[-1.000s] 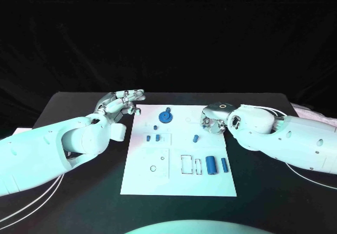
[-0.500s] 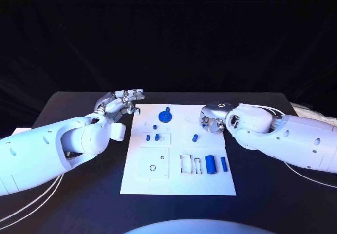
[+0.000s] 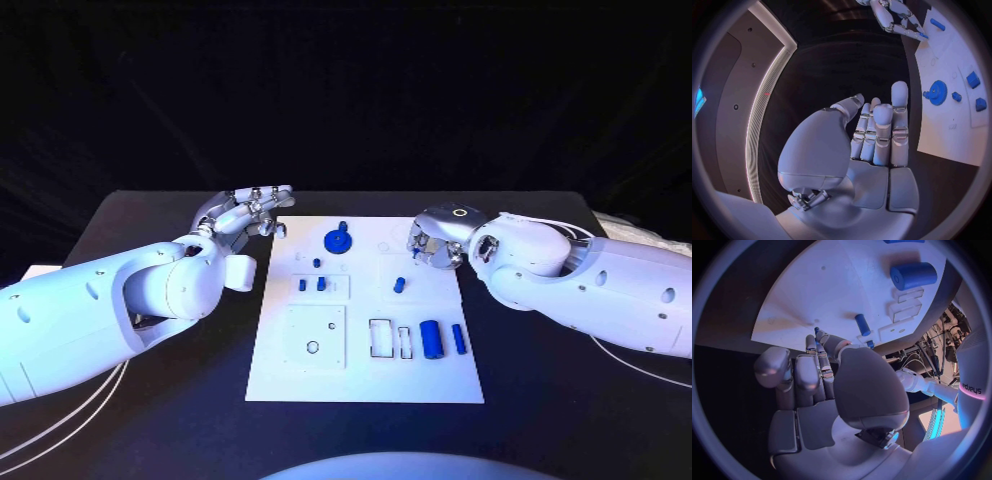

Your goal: Assemble the parts on the task board

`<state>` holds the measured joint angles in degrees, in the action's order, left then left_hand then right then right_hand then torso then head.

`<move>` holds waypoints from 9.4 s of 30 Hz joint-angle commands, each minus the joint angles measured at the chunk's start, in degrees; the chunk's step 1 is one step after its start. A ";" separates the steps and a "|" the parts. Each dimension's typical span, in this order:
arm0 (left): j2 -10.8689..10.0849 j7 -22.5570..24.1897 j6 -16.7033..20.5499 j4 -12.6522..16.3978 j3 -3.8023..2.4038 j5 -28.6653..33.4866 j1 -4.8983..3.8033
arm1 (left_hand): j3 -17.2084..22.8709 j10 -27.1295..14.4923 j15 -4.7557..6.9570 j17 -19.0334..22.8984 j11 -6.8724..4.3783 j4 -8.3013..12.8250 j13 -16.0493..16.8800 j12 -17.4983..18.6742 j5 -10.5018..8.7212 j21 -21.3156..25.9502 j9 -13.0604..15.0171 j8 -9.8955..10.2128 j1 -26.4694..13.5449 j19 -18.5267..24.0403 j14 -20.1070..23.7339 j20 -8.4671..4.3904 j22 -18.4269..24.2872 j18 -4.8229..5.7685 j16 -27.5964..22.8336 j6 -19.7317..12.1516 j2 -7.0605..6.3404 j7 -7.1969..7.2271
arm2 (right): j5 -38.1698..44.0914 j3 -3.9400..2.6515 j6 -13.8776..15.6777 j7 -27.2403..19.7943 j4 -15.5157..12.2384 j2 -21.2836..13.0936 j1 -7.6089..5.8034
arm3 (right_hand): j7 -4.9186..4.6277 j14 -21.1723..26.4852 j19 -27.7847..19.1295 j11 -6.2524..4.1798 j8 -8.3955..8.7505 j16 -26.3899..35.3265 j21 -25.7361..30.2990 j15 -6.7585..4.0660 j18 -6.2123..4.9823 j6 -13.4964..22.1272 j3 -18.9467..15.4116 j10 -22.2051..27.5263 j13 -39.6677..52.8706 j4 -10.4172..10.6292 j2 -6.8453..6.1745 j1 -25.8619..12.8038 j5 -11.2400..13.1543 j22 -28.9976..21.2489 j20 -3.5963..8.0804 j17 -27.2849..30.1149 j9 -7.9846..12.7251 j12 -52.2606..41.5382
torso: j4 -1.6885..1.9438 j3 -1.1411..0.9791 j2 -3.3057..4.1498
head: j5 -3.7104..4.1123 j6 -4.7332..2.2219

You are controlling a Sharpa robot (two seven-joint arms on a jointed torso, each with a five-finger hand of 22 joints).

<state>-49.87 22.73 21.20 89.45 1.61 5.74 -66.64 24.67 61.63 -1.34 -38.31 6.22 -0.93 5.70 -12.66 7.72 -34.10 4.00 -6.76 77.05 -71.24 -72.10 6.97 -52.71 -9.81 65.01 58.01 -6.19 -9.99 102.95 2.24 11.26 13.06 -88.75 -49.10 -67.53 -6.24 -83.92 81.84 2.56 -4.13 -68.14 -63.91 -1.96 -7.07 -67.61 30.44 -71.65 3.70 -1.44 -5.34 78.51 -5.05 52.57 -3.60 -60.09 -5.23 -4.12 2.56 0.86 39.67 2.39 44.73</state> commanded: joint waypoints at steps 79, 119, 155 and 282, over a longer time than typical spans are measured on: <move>0.25 -0.68 -1.55 1.45 -0.04 -0.24 0.03 | -0.21 -0.91 0.05 0.54 0.04 0.54 -0.01 -0.53 0.28 0.70 -0.05 -0.35 0.41 0.04 0.63 -0.09 0.39 -0.45 0.20 -0.51 -0.15 -0.21 | 0.44 0.62 -7.05 0.08 -6.03 12.19 8.43 | -1.17 -1.90 -1.31 1.10 0.62 -0.77 -0.91 0.59 0.39 0.88 -0.54 0.95 -0.16 -0.01 -0.83 -2.21 -0.86 0.46 -0.57 0.24 0.06 0.67 | -0.06 0.02 0.06 | -4.62 2.81; -0.17 -1.00 -2.02 1.53 -0.04 -0.29 0.03 | -0.20 -1.01 0.04 0.65 0.05 0.61 -0.02 -0.61 0.28 0.73 -0.05 -0.41 0.49 0.05 0.69 -0.08 0.42 -0.44 0.17 -0.51 -0.13 -0.20 | -1.43 -0.47 -2.01 4.88 -14.26 -4.70 2.45 | -0.41 -1.04 -3.75 2.20 0.58 0.97 1.48 0.96 -0.45 9.18 -10.23 15.55 -0.05 1.95 -4.76 -1.61 0.61 -3.00 -1.28 4.18 1.44 -0.29 | -0.06 0.00 0.06 | -2.38 1.35; -0.14 -1.01 -2.22 1.51 -0.04 -0.37 0.03 | -0.20 -1.01 0.04 0.65 0.05 0.61 -0.02 -0.61 0.28 0.73 -0.05 -0.41 0.49 0.05 0.69 -0.08 0.42 -0.44 0.17 -0.51 -0.13 -0.20 | 0.90 -0.13 -3.13 4.34 -9.73 -1.14 3.32 | -0.59 -1.53 -2.41 0.50 -1.58 -0.76 -0.81 0.18 0.03 0.78 -2.52 1.89 0.25 1.65 1.38 3.25 2.05 -0.12 -0.60 3.03 0.24 -4.57 | -0.03 -0.04 0.10 | -2.40 1.80; 0.79 -1.53 -2.74 1.10 -0.04 -0.74 0.11 | -0.20 -1.54 0.01 1.02 0.10 0.85 -0.03 -1.11 0.27 1.21 -0.03 -0.68 0.74 0.19 0.92 -0.06 0.72 -0.50 0.16 -0.58 -0.01 -0.22 | 0.32 0.80 -6.61 2.99 -12.23 14.62 8.53 | -2.30 -0.96 -3.32 2.41 0.72 -1.40 -1.09 1.74 0.03 5.78 -1.85 6.13 -0.22 -0.14 -3.13 -3.04 -1.11 -0.04 -1.46 3.34 1.52 0.66 | -0.04 0.04 0.05 | -5.06 3.32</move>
<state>-49.13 21.10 19.47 90.37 1.61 5.25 -66.51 24.52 60.39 -1.34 -37.34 6.23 -0.46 5.67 -13.54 7.72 -33.16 3.98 -7.21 77.05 -71.24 -71.70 6.97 -52.04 -9.80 65.01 57.80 -6.18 -10.19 104.21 2.89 4.57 16.85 -101.04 -34.53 -59.17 -8.49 -83.99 78.54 4.61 -3.74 -69.81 -65.22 -0.45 -7.08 -62.22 28.83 -66.28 3.63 -1.61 -8.09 75.76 -6.22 52.72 -4.86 -56.89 -3.79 -3.68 2.55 0.94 39.70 -2.65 48.07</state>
